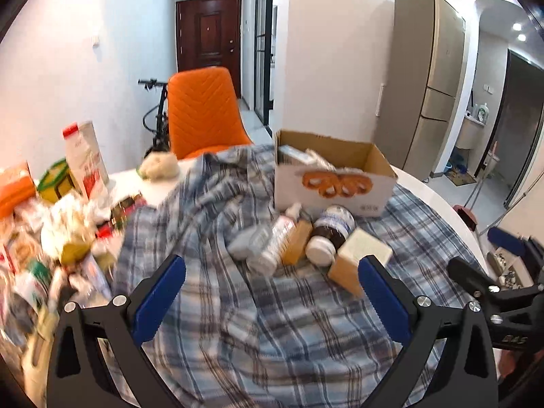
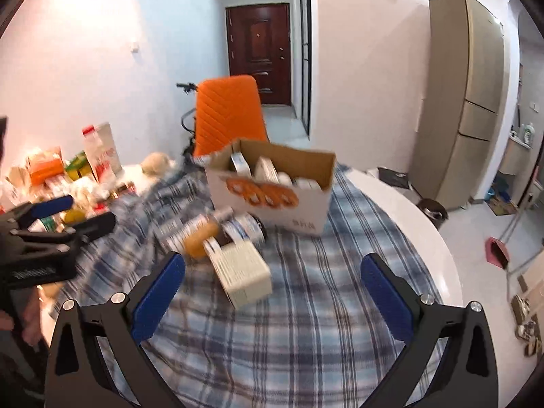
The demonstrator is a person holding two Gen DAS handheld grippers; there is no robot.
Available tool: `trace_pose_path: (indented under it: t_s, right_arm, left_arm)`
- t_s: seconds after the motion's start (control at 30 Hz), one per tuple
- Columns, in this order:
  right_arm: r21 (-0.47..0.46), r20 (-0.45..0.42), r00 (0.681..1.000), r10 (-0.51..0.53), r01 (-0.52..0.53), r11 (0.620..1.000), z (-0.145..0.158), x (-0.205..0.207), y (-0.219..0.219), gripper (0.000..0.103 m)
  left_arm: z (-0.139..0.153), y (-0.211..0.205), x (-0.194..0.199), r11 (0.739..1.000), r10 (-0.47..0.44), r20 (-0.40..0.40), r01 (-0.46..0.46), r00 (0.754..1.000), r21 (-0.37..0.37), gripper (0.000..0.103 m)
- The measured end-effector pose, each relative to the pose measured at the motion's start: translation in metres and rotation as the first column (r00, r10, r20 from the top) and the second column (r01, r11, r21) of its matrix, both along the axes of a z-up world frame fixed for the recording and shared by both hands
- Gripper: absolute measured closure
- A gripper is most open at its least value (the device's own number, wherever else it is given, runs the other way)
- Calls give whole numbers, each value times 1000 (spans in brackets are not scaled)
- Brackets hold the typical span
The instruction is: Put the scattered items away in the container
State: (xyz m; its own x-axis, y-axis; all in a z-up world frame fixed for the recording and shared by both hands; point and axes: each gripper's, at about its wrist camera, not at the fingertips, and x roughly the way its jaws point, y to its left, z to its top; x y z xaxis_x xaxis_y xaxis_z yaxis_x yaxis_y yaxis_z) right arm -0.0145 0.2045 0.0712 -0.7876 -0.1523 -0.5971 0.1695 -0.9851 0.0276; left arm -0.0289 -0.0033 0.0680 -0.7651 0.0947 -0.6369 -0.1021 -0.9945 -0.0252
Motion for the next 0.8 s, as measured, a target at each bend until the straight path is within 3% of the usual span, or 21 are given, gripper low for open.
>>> trace_pose_path:
  t_s: [0.27, 0.4, 0.47, 0.57, 0.8]
  right_arm:
    - [38, -61, 998, 19, -16, 999, 42, -33, -7, 0]
    - [-38, -70, 997, 15, -17, 999, 51, -53, -5, 0]
    - [-88, -38, 999, -33, 30, 996, 45, -61, -2, 0]
    - [-128, 31, 999, 6, -2, 992, 36, -72, 0, 0]
    - [-50, 149, 989, 23, -16, 999, 24, -109, 2, 0]
  left_arm:
    - [33, 5, -39, 999, -31, -26, 32, 999, 16, 0]
    - [37, 15, -65, 995, -86, 13, 85, 996, 43, 0]
    - [29, 17, -81, 996, -70, 83, 65, 994, 69, 0]
    - [21, 13, -93, 987, -77, 125, 58, 989, 148, 0]
    - [11, 12, -121, 997, -41, 202, 25, 979, 78, 0]
